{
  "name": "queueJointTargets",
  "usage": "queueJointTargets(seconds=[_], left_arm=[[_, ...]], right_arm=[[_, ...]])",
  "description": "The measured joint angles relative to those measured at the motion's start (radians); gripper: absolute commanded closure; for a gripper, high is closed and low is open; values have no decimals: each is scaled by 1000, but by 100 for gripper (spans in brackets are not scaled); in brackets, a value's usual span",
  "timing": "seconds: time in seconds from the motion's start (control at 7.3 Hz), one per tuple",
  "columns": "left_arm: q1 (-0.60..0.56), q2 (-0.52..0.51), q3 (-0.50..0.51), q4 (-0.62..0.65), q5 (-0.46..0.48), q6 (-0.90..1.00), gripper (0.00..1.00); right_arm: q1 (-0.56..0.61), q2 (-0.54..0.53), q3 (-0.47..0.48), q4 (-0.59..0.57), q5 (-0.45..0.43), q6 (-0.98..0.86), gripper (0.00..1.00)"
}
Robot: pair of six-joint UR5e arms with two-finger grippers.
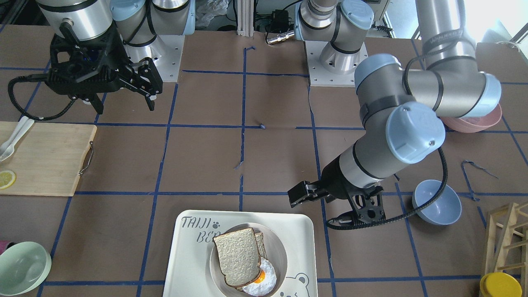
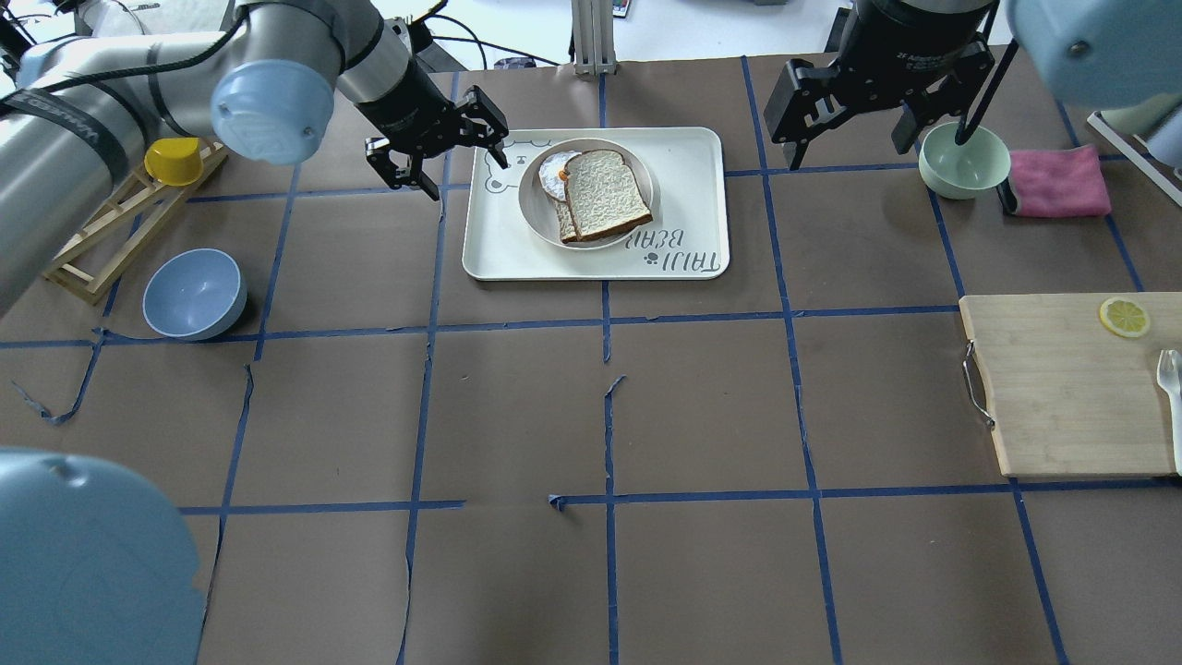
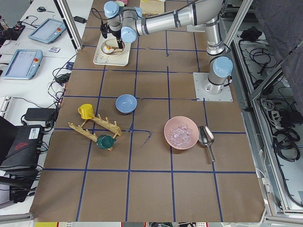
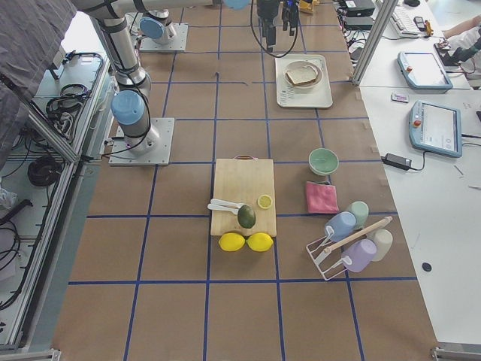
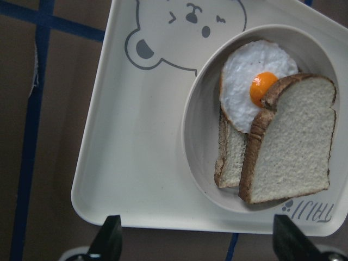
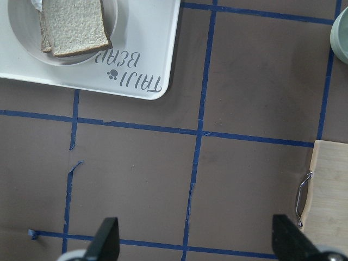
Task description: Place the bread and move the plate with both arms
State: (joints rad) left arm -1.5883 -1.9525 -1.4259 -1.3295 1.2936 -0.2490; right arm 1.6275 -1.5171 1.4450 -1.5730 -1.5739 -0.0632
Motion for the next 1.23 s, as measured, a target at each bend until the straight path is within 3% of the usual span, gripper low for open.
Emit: queueJointTargets(seconds=[0.55, 1.23], left_arm=[[2, 288, -20, -274, 188, 66, 0], [7, 432, -148, -290, 249, 140, 0]], right_arm=[[-2, -3, 1, -1, -4, 8, 0], [-3, -8, 2, -3, -12, 13, 0]])
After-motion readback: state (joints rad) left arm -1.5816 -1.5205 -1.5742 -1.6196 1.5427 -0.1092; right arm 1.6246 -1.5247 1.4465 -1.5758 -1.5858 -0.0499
